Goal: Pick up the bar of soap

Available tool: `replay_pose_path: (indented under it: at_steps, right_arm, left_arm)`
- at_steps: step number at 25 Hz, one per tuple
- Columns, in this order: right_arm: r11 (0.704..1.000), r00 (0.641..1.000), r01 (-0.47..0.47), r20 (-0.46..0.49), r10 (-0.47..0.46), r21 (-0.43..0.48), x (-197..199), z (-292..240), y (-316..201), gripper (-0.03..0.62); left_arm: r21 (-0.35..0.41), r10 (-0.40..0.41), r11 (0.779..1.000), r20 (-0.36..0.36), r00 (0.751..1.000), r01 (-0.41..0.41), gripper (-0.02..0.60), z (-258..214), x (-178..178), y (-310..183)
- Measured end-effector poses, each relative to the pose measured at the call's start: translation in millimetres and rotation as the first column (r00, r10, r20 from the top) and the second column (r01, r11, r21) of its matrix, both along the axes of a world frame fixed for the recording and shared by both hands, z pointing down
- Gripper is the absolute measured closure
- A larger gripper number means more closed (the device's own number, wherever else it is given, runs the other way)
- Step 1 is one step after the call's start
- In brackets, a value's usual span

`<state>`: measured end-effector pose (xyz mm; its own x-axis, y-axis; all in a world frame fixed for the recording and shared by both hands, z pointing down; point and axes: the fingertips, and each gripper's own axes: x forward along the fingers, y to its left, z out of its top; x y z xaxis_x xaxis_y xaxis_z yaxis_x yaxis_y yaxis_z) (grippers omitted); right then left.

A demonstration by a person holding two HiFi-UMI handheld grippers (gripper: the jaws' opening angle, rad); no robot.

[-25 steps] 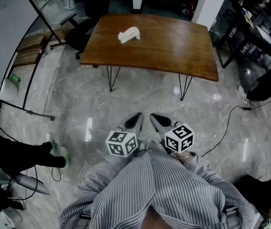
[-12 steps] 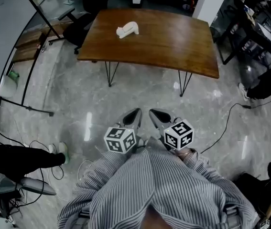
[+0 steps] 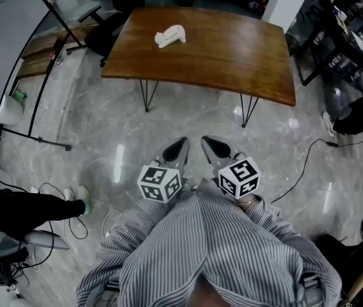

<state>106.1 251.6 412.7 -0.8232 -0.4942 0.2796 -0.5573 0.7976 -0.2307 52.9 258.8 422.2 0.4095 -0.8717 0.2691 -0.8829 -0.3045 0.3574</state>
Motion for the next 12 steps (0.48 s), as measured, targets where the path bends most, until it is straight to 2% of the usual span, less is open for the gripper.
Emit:
replay_pose_path:
  at_steps: [7, 12]
  right_arm:
    - [1.0, 1.0, 0.003, 0.01, -0.003, 0.015, 5, 7, -12, 0.591]
    - [1.0, 1.0, -0.017, 0.001, 0.017, 0.025, -1, 12, -51, 0.591]
  left_arm:
    - [-0.037, -0.022, 0.999, -0.037, 0.999, 0.02, 0.58, 11, 2, -18]
    - [-0.024, -0.019, 1.0, -0.058, 0.998, 0.018, 0.58, 14, -7, -51]
